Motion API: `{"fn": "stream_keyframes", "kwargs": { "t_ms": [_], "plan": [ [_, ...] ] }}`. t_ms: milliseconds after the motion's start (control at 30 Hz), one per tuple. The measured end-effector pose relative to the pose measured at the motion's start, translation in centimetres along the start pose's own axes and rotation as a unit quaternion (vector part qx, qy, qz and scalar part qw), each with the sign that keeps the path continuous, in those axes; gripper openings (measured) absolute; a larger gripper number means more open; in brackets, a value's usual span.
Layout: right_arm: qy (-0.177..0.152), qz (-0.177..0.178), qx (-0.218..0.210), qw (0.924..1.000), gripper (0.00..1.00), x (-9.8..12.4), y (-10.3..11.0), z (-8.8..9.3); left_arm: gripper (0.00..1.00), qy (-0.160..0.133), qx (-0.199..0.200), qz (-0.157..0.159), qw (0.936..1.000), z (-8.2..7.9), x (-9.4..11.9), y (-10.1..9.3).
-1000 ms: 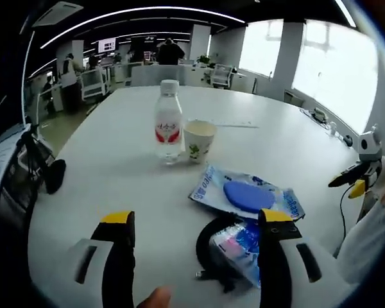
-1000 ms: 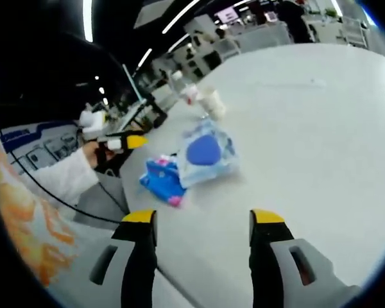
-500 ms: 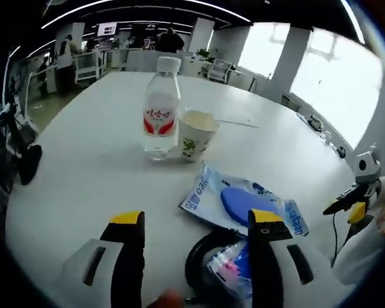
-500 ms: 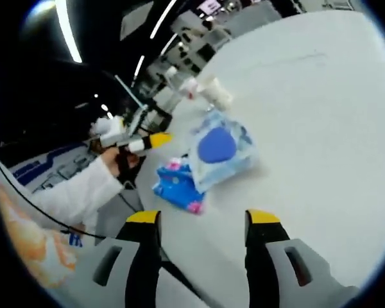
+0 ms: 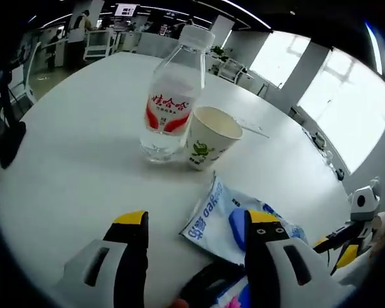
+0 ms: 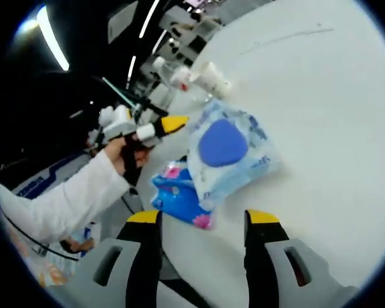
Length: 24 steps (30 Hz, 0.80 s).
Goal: Arrange the tabletop items into an orderly group along one side of the table until the central work area is clear of visible clutter.
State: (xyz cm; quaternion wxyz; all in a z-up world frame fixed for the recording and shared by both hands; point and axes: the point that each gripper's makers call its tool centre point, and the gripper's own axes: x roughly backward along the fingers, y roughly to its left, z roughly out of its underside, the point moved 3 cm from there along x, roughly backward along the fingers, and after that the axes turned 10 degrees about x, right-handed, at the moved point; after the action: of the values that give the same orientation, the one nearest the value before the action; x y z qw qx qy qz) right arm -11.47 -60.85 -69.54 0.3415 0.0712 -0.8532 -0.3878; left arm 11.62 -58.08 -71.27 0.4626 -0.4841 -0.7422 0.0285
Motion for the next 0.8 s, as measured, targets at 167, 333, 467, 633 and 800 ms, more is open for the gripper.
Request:
{"fn": "stream_keyframes", "kwargs": {
  "t_ms": [167,333,467,633,800],
  "plan": [
    [-0.013,-0.002,-0.045,0.9989,0.47,-1.3,-0.3,-1.0,0.51,0.029,-0.006,-0.008,0.9995,1.1,-1.0,0.3],
    [-0.017,0.006,-0.076,0.9969,0.33,-2.6,-0.7,-1.2,0.4,0.038,-0.011,-0.008,0.9992,1.8,-1.1,0.3],
    [-0.015,0.028,-0.044,0.9985,0.12,-2.8,-1.2,-1.0,0.24,0.026,0.004,-0.017,0.9995,1.9,-1.1,0.5],
    [-0.026,0.048,-0.054,0.9971,0.08,-2.4,-2.3,-1.0,0.07,0.002,0.005,-0.027,0.9996,1.5,-0.5,0.8],
    [-0.047,0.054,-0.055,0.9959,0.04,-1.6,-2.4,-1.8,0.01,-0.01,-0.026,-0.022,0.9994,1.4,0.1,0.0]
  ]
}}
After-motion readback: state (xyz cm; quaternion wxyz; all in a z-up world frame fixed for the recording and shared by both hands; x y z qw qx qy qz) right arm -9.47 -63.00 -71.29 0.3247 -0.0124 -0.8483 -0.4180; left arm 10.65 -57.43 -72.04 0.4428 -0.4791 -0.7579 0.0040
